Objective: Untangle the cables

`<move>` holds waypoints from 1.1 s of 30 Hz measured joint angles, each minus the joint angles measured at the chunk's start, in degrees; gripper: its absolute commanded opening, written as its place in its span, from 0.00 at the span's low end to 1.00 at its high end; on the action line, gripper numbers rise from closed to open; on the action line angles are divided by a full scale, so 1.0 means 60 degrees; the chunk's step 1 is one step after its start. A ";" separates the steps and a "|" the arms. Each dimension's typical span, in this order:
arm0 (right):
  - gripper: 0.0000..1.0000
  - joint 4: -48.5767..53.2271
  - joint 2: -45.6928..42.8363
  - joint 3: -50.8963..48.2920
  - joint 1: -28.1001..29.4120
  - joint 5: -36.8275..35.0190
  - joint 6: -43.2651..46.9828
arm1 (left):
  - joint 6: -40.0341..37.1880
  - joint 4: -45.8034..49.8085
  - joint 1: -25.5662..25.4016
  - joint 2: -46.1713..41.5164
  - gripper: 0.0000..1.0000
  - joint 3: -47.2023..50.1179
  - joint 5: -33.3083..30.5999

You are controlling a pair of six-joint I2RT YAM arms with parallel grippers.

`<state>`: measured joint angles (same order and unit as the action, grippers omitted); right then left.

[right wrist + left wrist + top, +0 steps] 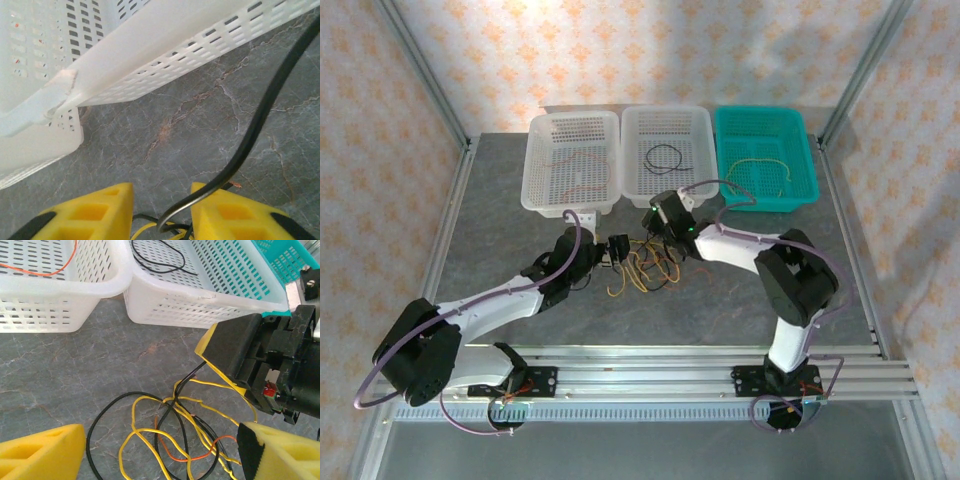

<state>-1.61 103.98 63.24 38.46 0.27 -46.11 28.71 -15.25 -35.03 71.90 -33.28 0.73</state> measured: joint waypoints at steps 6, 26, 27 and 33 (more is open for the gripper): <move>0.10 -0.0044 0.0022 0.0022 0.0000 -0.0080 0.0073 | 0.0047 -0.0004 -0.0106 0.0000 0.81 0.0000 -0.0058; 0.00 -0.0266 -0.2648 -0.1060 0.0000 0.0018 0.0433 | 0.0495 -0.0739 -0.0477 0.1249 0.81 0.0000 -0.0171; 0.00 -0.0280 -0.2900 -0.1177 0.0000 0.0018 0.0430 | 0.0495 -0.0776 -0.0477 0.1290 0.81 0.0000 -0.0164; 0.00 -0.0484 -0.4018 -0.1614 0.0004 0.0033 0.0404 | 0.0492 -0.1049 -0.0492 0.1770 0.81 -0.0106 0.0095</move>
<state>-4.51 79.88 53.56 38.48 0.47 -43.68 31.66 -21.54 -37.98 82.52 -33.91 1.30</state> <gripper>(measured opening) 0.044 0.813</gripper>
